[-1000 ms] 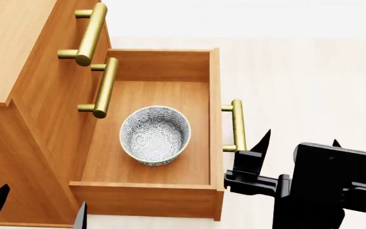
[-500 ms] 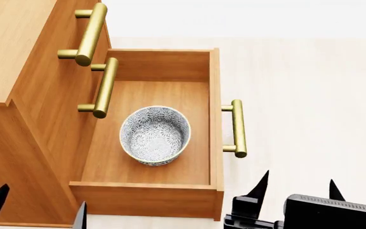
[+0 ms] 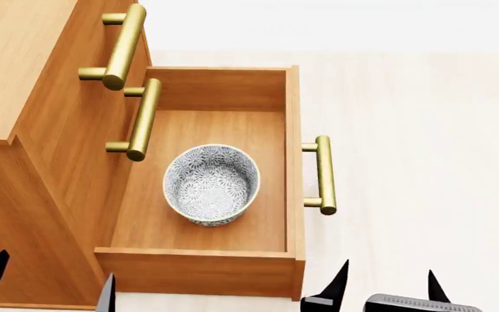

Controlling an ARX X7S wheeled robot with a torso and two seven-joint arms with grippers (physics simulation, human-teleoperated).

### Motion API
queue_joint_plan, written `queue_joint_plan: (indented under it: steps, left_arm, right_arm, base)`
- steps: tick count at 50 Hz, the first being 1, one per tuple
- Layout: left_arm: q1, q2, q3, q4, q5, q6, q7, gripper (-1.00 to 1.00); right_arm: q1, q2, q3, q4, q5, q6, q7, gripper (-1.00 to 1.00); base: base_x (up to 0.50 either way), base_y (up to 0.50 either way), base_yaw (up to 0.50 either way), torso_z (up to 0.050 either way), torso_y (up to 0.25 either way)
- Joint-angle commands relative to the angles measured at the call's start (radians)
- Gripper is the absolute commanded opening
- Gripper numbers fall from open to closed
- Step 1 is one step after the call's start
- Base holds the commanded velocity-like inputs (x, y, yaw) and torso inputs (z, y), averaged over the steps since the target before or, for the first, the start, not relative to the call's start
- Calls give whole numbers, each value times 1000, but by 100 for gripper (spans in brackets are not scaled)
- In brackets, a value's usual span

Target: Put the bowl in the bottom drawer of the cabinet and close it.

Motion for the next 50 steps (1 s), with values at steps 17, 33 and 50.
queue_joint_plan:
  steps: [17,33,50]
  left_arm:
    - [5,21,-11,4,25,10,23,100]
    - [3,21,-18,4,22,14,25,100]
    - [2,22,-5,4,36,12,26,100]
  right_arm:
    - [90,-155,-2,258,-28,39,-158,100]
    - [139,-266,-20,467,-50,46,-231,100]
    - [150,-280,-22,480,-50,52,-246,100]
  base:
    - [0,0,0,0,0]
    - [0,0,0,0,0]
    - [1,0,0,0,0]
